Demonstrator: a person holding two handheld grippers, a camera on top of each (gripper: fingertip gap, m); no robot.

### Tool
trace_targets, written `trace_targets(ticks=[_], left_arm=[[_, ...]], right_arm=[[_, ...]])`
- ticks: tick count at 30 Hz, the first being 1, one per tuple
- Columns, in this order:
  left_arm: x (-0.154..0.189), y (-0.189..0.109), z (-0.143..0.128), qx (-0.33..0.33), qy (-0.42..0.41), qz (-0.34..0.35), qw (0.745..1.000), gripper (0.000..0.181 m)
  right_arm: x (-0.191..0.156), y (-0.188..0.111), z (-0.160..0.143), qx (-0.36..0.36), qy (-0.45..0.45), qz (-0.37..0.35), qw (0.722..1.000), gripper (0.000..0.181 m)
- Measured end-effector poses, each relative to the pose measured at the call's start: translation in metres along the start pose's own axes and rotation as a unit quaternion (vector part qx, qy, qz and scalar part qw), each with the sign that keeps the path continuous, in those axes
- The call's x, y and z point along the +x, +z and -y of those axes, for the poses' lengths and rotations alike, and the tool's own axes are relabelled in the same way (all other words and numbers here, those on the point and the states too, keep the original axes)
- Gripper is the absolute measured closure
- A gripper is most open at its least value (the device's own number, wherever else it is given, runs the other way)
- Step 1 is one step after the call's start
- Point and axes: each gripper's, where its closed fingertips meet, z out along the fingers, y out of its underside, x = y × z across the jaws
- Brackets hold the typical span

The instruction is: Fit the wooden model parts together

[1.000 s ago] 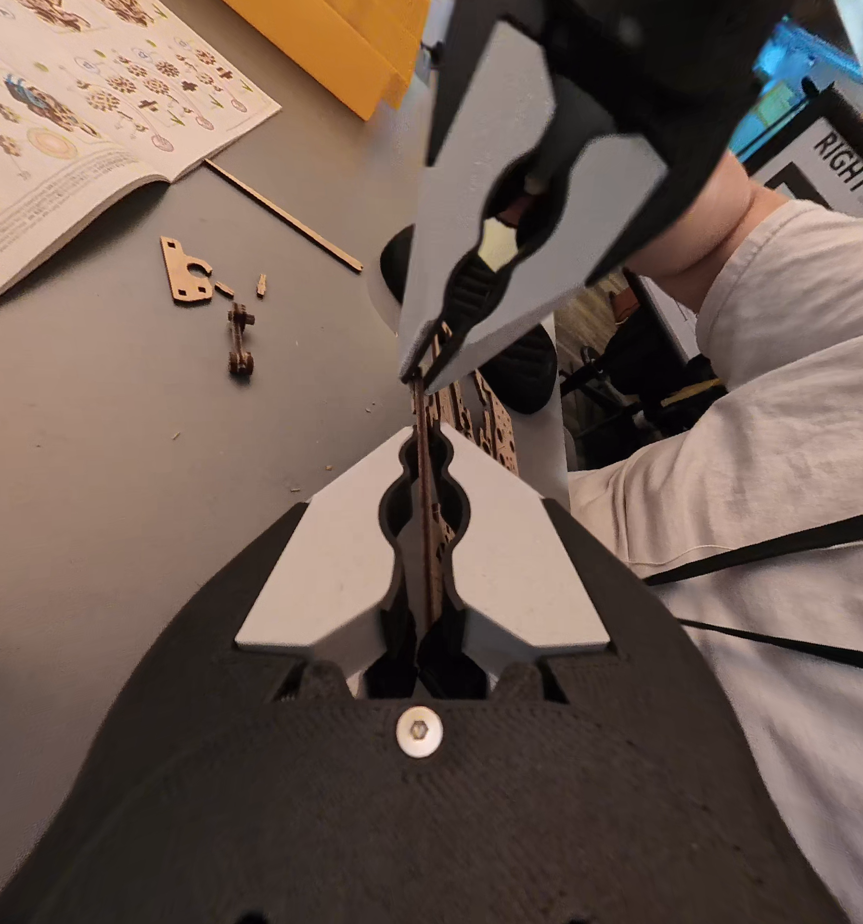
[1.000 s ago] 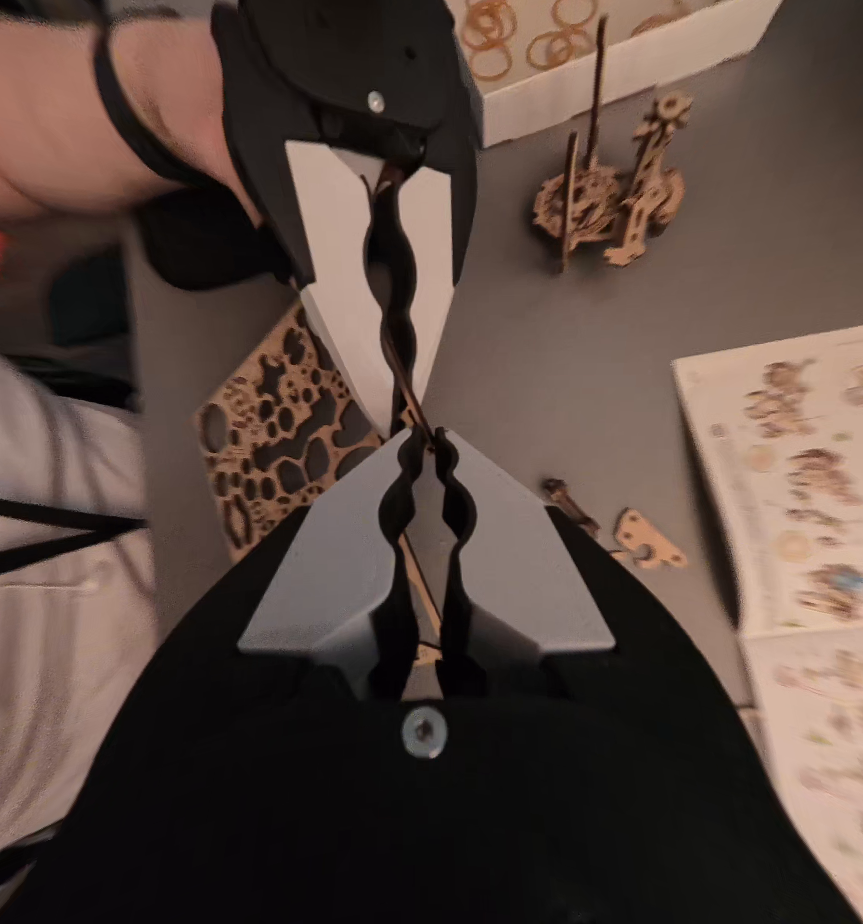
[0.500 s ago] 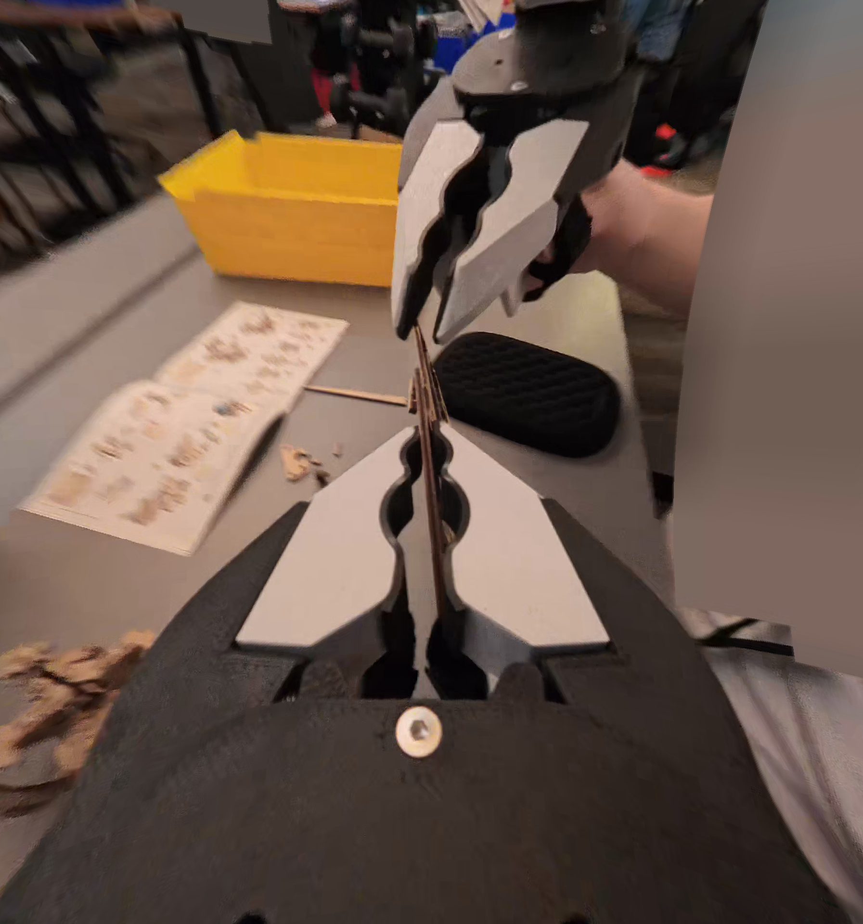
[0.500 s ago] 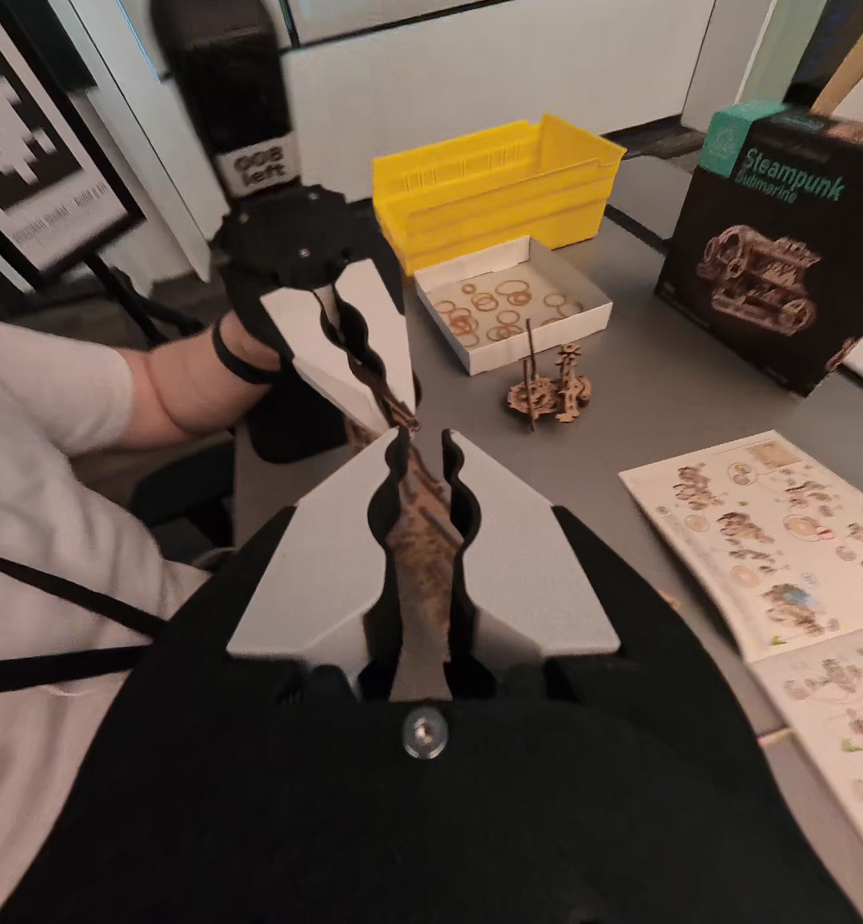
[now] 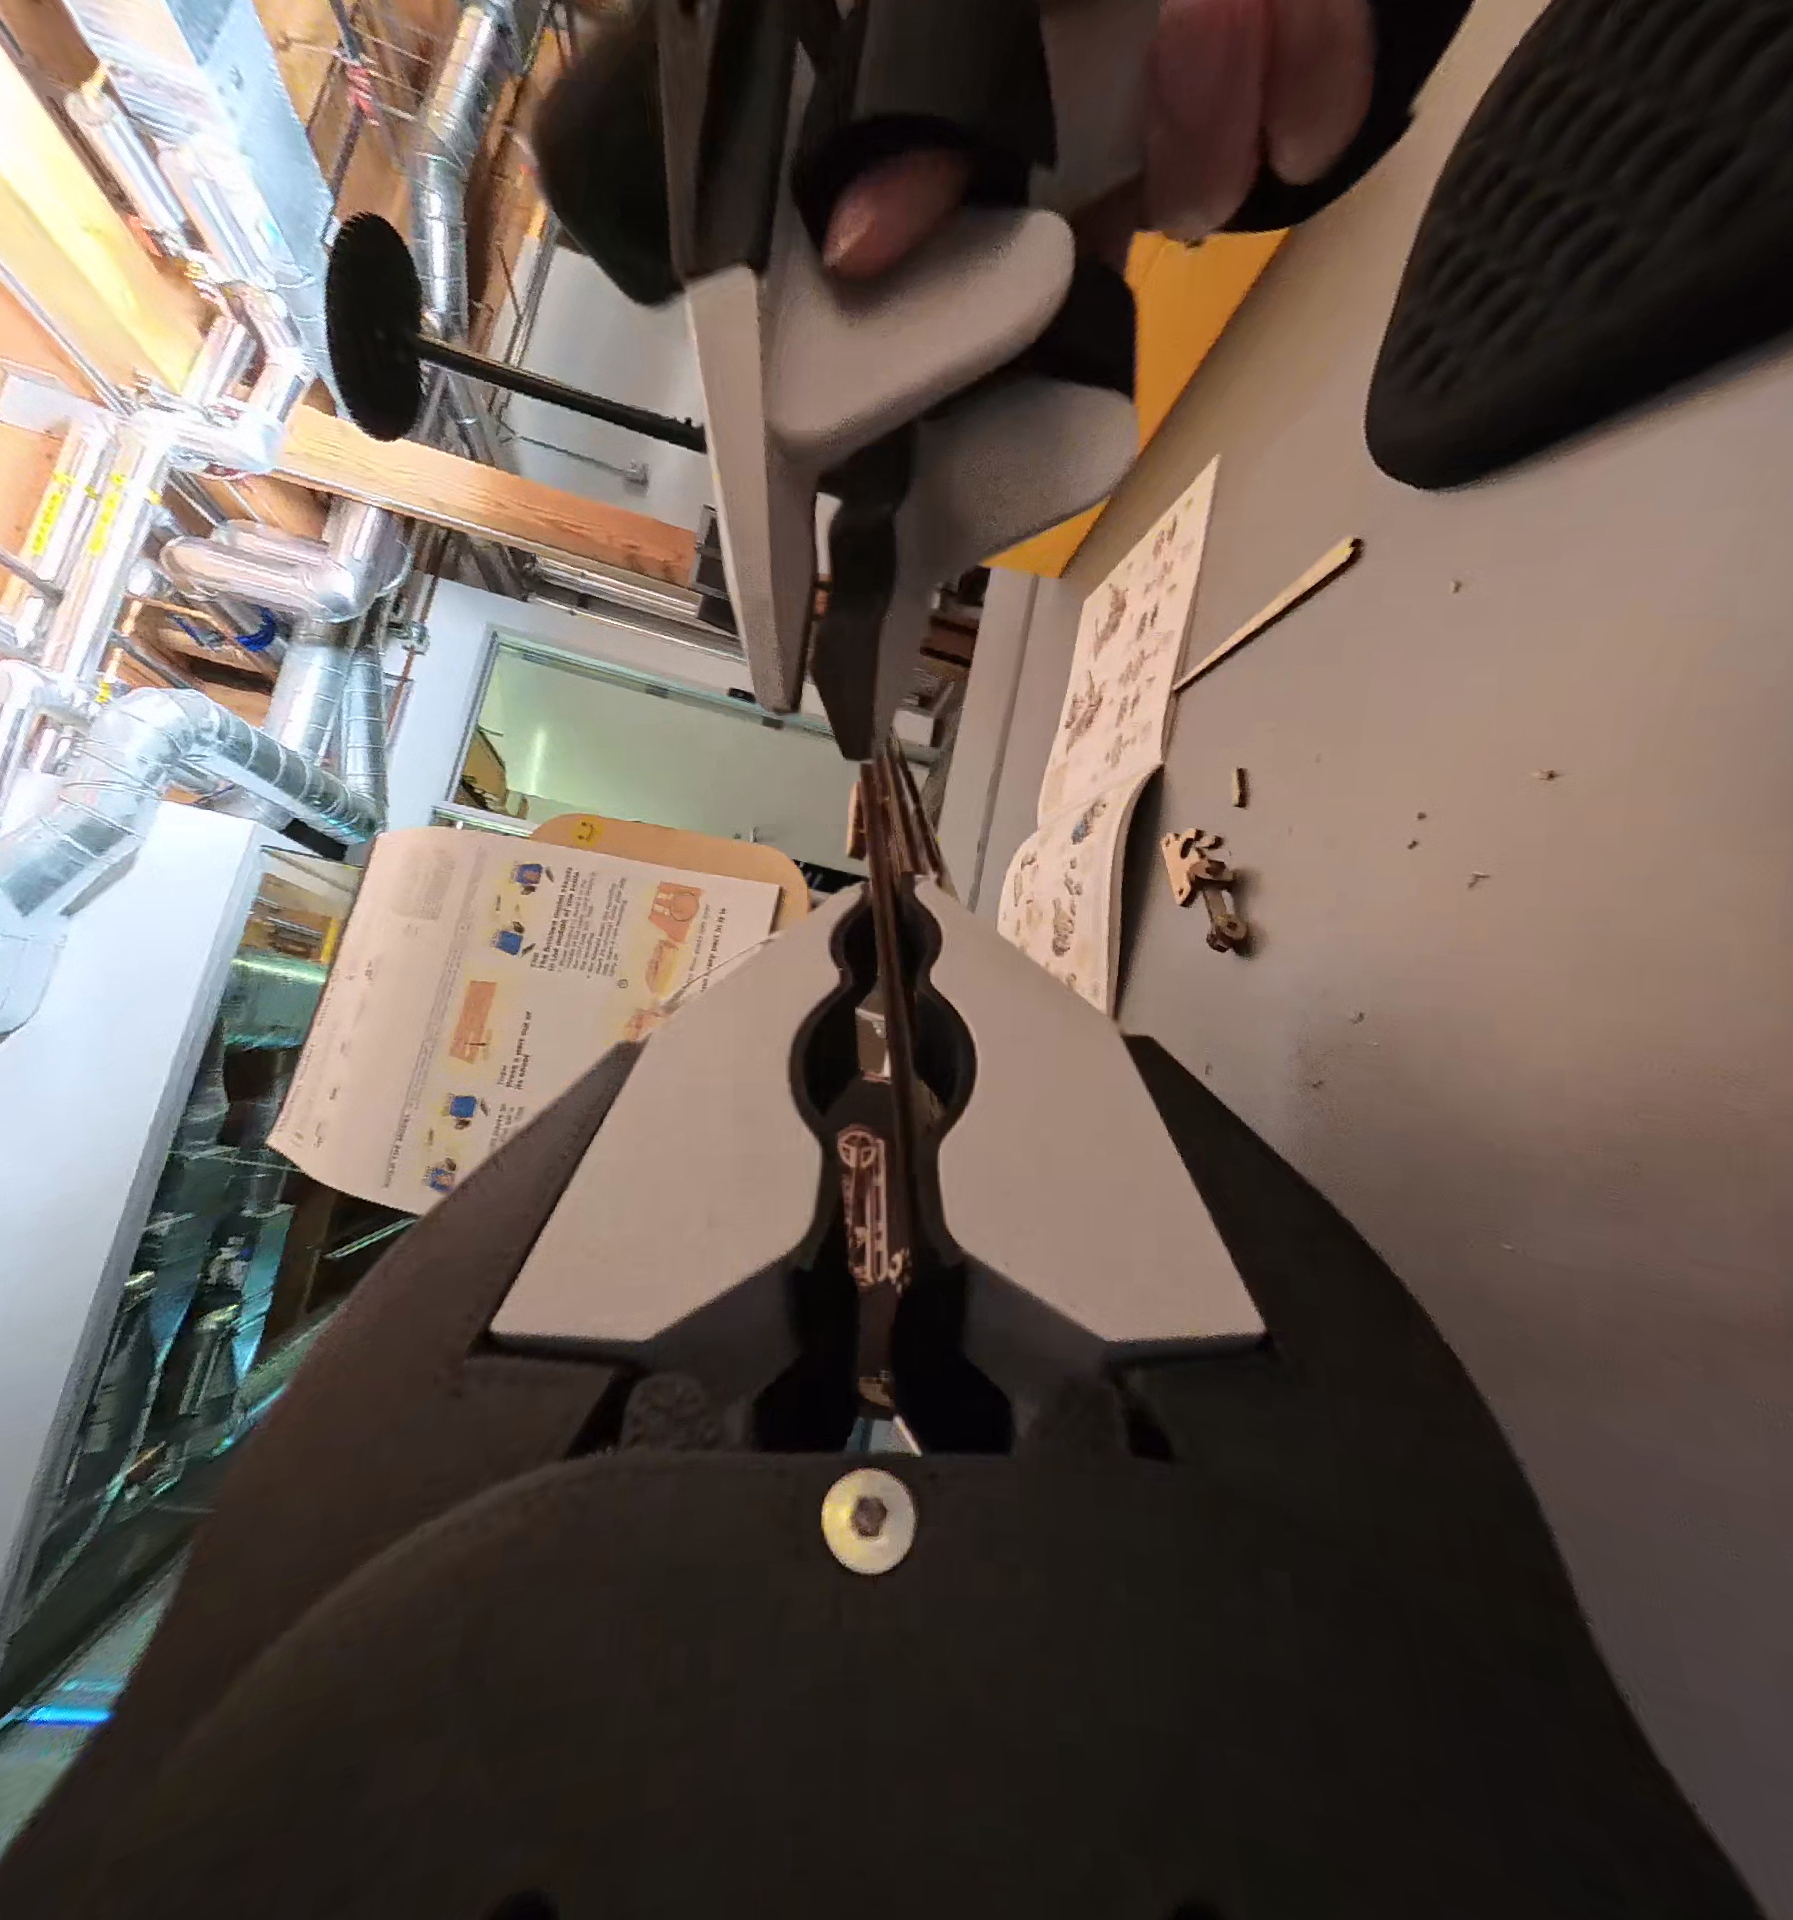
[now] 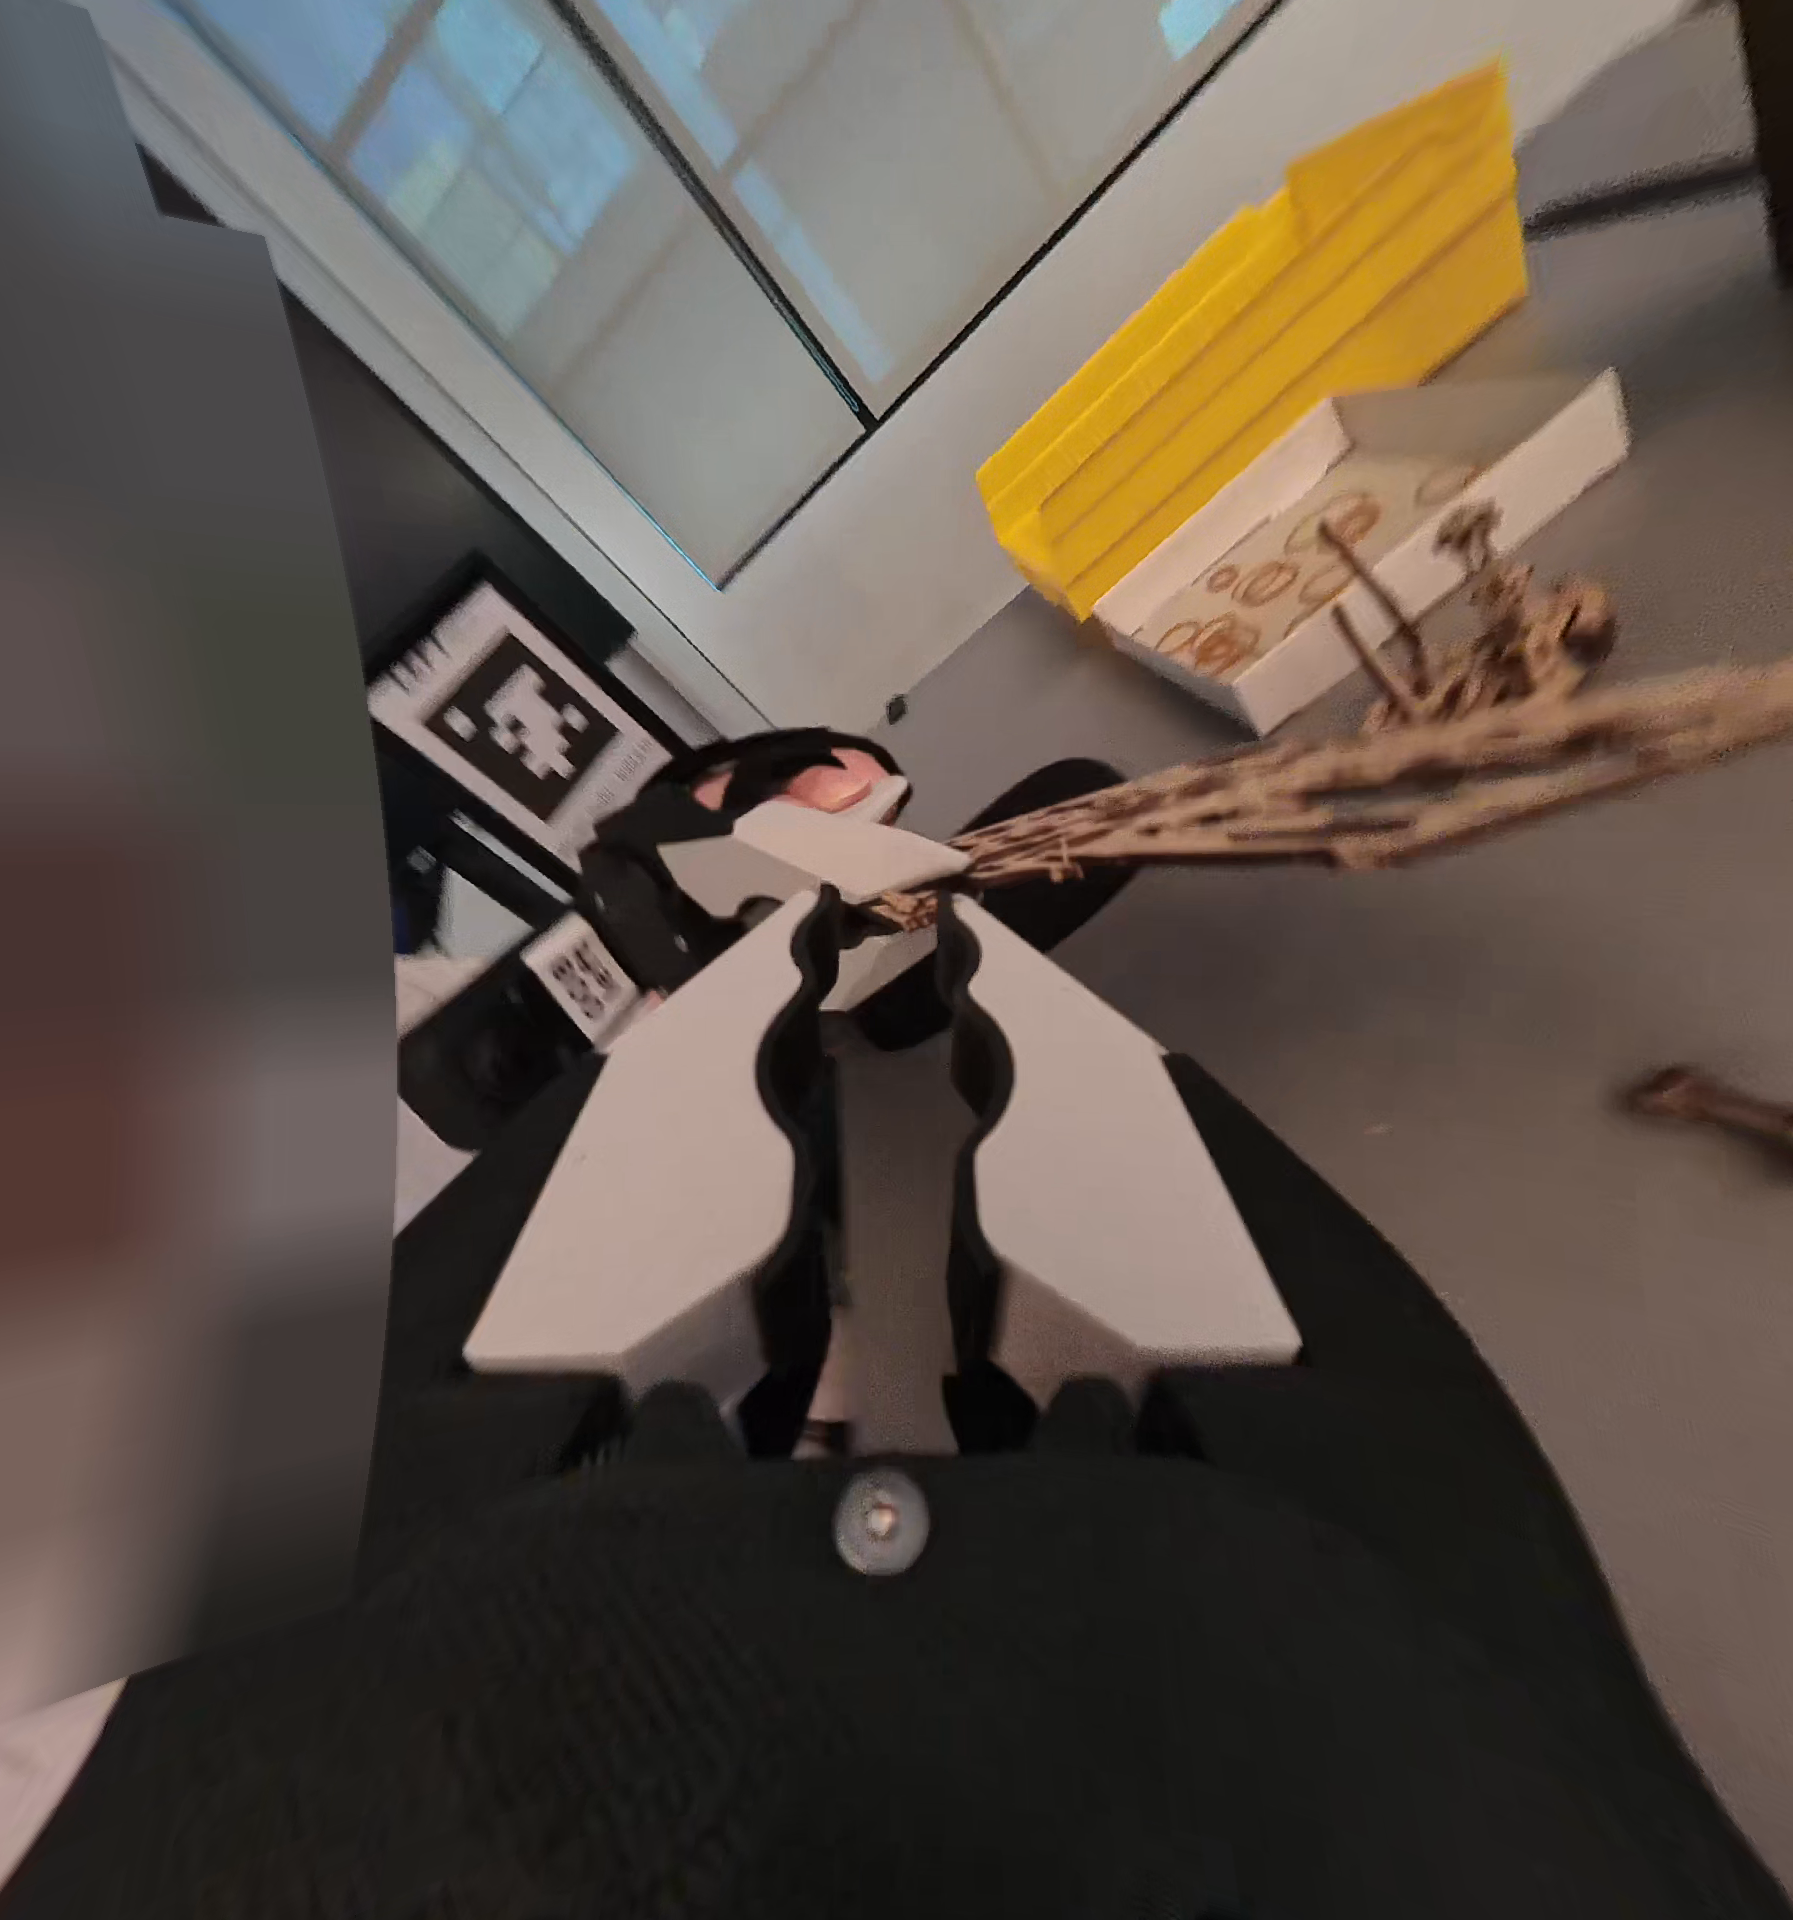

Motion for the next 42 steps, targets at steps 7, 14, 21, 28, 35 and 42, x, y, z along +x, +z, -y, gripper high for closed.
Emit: trace_targets(ticks=[7, 14, 21, 28, 35, 42], left_arm=[[0.014, 0.002, -0.006, 0.009, 0.043, -0.025, 0.999, 0.18], [0.029, 0.008, -0.009, 0.015, 0.101, -0.035, 0.994, 0.181], [0.033, 0.011, -0.013, 0.012, 0.1, -0.039, 0.994, 0.18], [0.035, 0.012, -0.017, 0.005, 0.099, -0.043, 0.994, 0.181], [0.034, 0.011, -0.014, 0.01, 0.101, -0.037, 0.994, 0.181], [0.035, 0.009, -0.012, 0.015, 0.095, -0.041, 0.994, 0.181]], right_arm=[[-0.001, 0.0, -0.02, -0.122, -0.378, -0.016, 0.918, 0.156], [0.005, 0.014, -0.024, -0.178, -0.43, 0.024, 0.885, 0.164], [0.028, 0.024, -0.037, -0.249, -0.438, 0.003, 0.864, 0.171], [0.031, 0.028, -0.039, -0.252, -0.398, 0.017, 0.882, 0.176], [0.027, 0.027, -0.039, -0.247, -0.351, 0.044, 0.902, 0.179], [0.022, 0.023, -0.026, -0.196, -0.305, 0.071, 0.929, 0.181]])
